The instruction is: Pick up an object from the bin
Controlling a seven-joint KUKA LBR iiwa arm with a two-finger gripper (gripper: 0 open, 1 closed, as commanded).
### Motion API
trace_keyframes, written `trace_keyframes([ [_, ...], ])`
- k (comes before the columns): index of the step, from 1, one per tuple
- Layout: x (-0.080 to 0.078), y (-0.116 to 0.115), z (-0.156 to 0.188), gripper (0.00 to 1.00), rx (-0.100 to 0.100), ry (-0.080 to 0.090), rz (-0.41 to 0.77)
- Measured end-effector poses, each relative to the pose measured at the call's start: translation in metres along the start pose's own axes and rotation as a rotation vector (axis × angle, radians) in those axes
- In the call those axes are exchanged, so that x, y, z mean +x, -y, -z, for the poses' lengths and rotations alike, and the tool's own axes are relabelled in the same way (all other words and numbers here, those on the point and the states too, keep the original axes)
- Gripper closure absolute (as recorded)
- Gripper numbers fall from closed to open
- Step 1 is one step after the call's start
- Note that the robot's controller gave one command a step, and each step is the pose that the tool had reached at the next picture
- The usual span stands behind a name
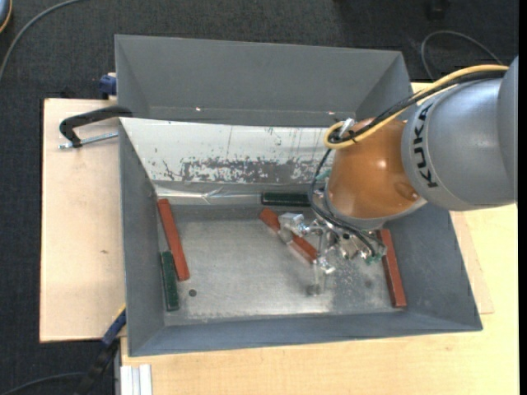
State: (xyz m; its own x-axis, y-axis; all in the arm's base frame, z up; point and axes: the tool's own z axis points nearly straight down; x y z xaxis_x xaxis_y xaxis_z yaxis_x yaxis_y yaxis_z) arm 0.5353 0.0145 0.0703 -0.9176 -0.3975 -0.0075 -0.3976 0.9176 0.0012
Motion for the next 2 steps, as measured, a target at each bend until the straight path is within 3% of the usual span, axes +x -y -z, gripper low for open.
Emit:
trace_keyframes([
  [1,-0.004,0.076,0.002,0.00,0.007,0.001,-0.039],
  [2,-0.041,0.056,0.001,0.00,0.003,-0.003,-0.182],
])
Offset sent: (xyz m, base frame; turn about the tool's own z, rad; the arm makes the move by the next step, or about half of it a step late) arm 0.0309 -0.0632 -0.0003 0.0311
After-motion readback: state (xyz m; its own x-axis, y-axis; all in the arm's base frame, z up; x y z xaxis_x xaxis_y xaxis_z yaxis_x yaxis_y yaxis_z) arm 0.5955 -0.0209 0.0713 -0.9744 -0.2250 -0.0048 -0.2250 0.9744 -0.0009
